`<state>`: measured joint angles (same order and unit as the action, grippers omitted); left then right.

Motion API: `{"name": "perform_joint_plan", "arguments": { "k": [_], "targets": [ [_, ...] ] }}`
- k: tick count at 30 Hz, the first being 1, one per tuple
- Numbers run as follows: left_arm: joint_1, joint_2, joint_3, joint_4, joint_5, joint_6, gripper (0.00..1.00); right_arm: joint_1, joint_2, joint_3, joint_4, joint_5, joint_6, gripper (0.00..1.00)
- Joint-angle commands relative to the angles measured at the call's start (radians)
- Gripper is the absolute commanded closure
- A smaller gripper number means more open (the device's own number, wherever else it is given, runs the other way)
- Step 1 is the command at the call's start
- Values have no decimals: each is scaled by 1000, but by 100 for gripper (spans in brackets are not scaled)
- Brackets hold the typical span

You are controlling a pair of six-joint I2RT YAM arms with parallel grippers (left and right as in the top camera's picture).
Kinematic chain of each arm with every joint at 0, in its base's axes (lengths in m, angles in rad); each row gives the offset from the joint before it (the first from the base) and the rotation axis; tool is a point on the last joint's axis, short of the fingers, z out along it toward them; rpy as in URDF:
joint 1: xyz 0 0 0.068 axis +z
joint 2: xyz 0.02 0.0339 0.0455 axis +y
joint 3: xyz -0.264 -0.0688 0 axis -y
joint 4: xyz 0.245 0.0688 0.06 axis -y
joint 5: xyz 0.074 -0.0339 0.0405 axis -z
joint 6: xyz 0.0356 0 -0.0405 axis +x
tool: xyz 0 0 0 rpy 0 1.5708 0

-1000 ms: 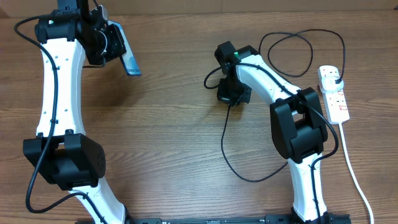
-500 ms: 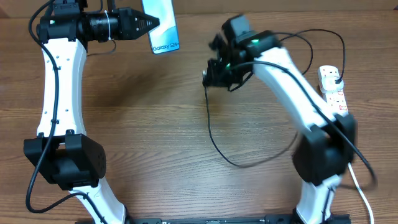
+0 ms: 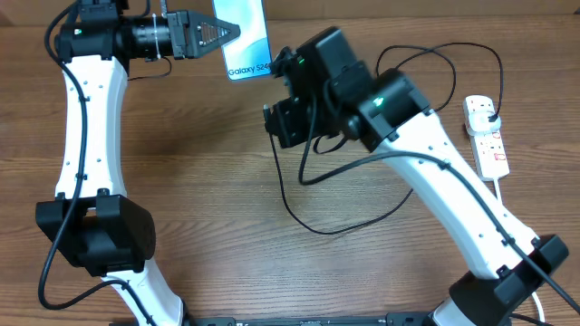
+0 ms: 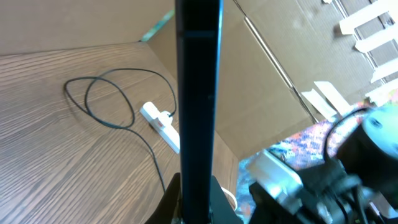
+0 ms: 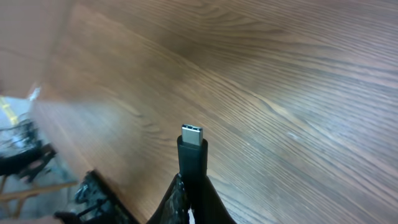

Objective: Plug charger to phone and switch on socket

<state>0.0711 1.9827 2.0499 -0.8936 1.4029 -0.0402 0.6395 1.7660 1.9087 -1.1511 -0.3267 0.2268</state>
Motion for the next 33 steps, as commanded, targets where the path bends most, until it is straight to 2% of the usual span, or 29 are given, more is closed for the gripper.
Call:
{"name": "perform_joint_plan", "arguments": {
  "k": [1,7,20,33],
  "targets": [
    [-38,-8,13,-5,55,70,96,28,-6,10,11,190,96,96],
    [-64,-8,13,-29,0,79,96,28,-6,10,37,207,111,96],
    [-67,-8,13,-63,0,79,96,28,-6,10,69,236,114,96],
    [-67,-8,13,-74,1,79,96,29,-6,10,69,184,114,96]
  ]
}}
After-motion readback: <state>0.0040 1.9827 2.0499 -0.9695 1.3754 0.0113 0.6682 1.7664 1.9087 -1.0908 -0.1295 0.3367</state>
